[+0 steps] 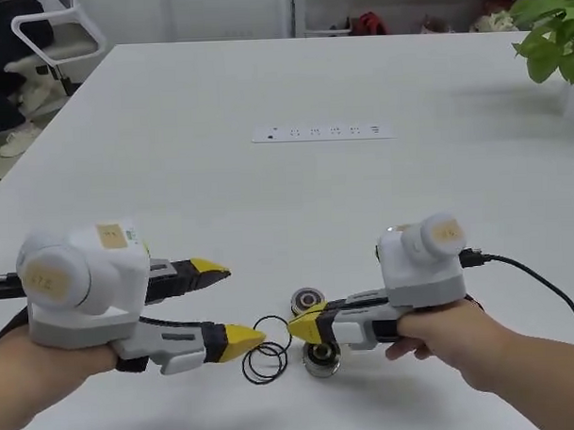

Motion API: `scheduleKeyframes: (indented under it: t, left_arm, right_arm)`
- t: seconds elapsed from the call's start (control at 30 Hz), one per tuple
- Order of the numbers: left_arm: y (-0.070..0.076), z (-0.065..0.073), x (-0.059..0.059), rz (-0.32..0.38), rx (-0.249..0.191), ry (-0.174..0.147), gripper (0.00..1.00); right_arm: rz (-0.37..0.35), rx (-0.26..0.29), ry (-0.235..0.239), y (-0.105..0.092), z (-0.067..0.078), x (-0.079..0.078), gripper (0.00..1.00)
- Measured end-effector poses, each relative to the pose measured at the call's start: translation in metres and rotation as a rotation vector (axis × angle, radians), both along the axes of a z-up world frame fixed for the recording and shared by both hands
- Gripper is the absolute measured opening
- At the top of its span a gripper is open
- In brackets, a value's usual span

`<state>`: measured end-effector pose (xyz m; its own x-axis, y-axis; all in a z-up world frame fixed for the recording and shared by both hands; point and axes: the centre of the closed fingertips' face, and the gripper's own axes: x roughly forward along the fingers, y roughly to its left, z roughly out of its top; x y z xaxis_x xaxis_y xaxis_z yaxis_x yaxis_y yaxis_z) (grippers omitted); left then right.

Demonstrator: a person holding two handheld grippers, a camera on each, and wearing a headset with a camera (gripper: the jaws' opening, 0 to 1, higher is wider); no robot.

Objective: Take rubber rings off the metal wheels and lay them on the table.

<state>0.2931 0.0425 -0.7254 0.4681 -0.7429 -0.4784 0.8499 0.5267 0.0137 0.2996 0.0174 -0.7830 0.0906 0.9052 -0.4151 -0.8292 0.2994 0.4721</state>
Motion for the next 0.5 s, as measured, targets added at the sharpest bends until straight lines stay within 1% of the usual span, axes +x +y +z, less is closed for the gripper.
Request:
scheduleKeyframes:
  t: [0.27, 0.33, 0.5]
  left_arm:
    - [-0.0004, -0.0008, -0.0016, -0.002, 0.002, 0.005, 0.53]
    - [0.0002, -0.0016, -0.0019, -0.002, 0.005, 0.007, 0.53]
    - [0.0005, -0.0033, -0.0022, -0.002, 0.007, 0.012, 0.53]
  right_arm:
    - [0.02, -0.047, -0.047, -0.0011, -0.0066, -0.0013, 0.0]
    - [0.017, -0.051, -0.05, -0.0017, -0.0067, -0.0002, 0.04]
    - [0.018, -0.049, -0.053, -0.0025, -0.0046, 0.0001, 0.07]
